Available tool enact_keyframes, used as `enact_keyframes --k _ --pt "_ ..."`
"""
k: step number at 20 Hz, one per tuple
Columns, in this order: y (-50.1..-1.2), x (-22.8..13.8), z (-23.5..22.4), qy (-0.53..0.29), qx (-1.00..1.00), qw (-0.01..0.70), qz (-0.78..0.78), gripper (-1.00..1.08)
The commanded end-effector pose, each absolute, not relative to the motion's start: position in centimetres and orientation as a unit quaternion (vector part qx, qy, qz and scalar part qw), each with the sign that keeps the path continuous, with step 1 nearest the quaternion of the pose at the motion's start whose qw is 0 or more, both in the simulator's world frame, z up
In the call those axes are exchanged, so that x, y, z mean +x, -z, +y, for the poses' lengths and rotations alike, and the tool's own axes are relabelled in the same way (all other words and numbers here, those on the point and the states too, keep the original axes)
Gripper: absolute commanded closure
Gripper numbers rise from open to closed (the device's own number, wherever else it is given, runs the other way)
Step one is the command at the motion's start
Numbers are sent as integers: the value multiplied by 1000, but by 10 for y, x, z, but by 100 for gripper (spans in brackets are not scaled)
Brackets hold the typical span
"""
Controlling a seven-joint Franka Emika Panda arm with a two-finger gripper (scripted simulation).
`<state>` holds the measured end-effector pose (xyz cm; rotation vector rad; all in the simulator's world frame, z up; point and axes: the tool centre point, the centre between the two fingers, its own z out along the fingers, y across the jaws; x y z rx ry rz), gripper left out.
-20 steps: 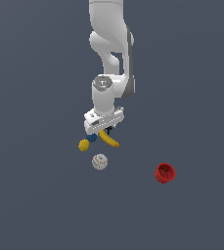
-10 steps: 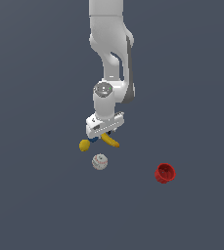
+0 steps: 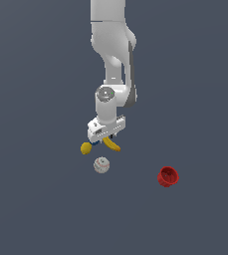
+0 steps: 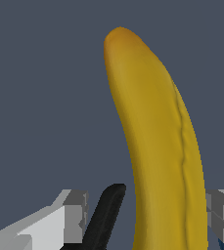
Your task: Pick up a designated object from a clutter of objects.
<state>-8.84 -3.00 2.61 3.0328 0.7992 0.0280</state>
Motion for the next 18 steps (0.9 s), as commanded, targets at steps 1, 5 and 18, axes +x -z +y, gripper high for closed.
enact_keyframes --k 1,5,18 --pt "-20 -96 -32 0 968 0 252 108" --pt "-20 -96 -32 0 968 0 252 108" --pt "-58 -83 -11 -10 967 3 254 108"
